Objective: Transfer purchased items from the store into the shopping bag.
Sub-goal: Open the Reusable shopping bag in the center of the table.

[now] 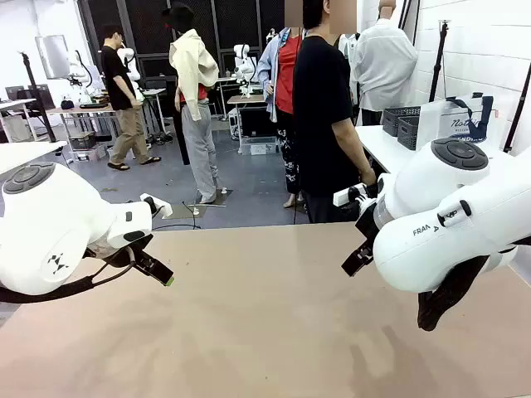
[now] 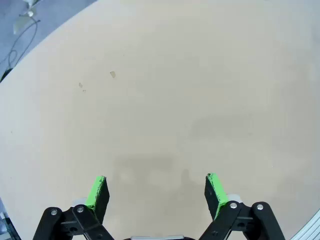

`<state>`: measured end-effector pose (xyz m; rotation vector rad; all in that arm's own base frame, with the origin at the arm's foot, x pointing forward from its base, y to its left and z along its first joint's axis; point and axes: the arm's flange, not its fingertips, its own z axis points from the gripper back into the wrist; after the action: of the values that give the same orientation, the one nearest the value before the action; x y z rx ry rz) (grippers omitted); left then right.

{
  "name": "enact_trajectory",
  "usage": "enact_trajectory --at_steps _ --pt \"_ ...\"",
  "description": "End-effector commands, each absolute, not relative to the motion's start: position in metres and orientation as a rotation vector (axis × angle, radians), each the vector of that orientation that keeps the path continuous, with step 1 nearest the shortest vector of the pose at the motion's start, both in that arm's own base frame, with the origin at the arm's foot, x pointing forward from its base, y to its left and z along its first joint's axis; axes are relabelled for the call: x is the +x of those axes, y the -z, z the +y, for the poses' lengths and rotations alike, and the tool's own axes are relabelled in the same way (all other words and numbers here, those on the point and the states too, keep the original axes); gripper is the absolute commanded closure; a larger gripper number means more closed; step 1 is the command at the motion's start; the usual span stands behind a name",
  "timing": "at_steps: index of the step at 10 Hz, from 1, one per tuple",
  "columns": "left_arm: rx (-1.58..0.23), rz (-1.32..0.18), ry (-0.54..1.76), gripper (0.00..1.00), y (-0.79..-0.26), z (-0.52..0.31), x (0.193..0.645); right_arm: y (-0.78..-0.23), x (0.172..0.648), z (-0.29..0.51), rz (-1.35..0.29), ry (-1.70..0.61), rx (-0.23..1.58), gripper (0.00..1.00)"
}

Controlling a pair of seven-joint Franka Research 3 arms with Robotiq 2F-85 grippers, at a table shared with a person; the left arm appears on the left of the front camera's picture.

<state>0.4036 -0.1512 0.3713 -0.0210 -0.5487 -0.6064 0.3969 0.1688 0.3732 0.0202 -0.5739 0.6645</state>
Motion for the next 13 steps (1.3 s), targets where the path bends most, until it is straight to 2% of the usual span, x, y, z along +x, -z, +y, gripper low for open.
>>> enact_trajectory --at_steps 1,13 --pt "-0.021 -0.549 0.606 0.0 -0.3714 -0.1512 0.4036 -0.3731 0.3953 0.1681 -0.571 -0.664 0.021 0.0" --pt "-0.021 -0.549 0.606 0.0 -0.3714 -0.1512 0.4036 -0.3731 0.3953 0.1681 -0.571 -0.664 0.021 0.0"
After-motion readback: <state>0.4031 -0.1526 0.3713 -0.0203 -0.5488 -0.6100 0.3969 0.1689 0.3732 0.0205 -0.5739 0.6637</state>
